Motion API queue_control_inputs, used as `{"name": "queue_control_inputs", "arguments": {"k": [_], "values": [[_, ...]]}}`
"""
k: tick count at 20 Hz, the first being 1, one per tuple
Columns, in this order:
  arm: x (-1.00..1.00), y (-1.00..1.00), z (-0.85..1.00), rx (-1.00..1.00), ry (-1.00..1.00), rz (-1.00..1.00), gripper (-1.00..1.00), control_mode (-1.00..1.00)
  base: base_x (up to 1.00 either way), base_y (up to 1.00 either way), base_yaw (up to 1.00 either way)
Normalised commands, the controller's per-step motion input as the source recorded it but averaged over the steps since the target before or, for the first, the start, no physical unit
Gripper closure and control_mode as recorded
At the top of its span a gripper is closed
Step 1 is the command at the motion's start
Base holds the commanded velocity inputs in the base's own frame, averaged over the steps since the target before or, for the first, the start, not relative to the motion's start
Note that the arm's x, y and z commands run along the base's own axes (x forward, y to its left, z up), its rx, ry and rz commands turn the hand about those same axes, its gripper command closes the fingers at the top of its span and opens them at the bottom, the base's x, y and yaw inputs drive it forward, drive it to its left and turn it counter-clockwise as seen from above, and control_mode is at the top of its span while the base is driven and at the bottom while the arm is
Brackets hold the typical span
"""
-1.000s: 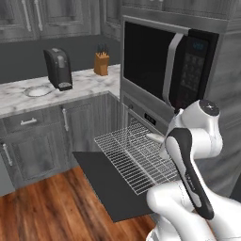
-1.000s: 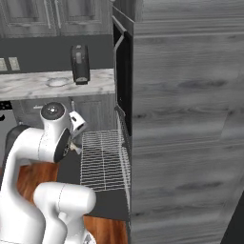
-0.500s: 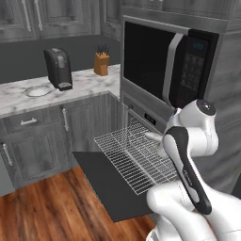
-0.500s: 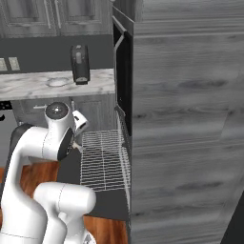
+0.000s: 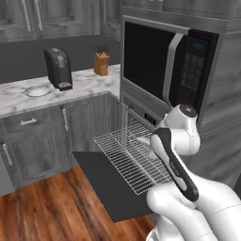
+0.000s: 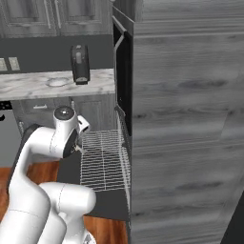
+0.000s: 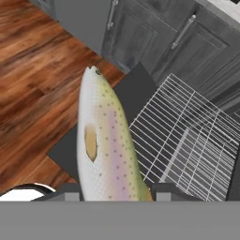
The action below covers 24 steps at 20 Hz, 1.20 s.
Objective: Place the fish on the top rack of the oven, and slide the tray back inside. Close the oven door.
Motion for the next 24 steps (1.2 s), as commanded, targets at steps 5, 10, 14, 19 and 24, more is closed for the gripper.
{"name": "queue_control_inputs", "arguments": {"k": [5,10,14,19,24], "values": [[0.11,0.01,-0.28,-0.01,0.00,-0.09,1.00,-1.00,0.00,0.00,0.00],[0.04,0.01,-0.22,0.00,0.01,-0.21,1.00,-1.00,0.00,0.00,0.00],[0.00,0.01,-0.07,0.06,0.05,-0.27,1.00,-1.00,0.00,0.00,0.00],[0.06,0.00,-0.12,0.08,0.06,-0.27,1.00,-1.00,0.00,0.00,0.00],[0.28,0.00,-0.34,0.00,0.01,-0.19,1.00,-1.00,0.00,0.00,0.00]]}}
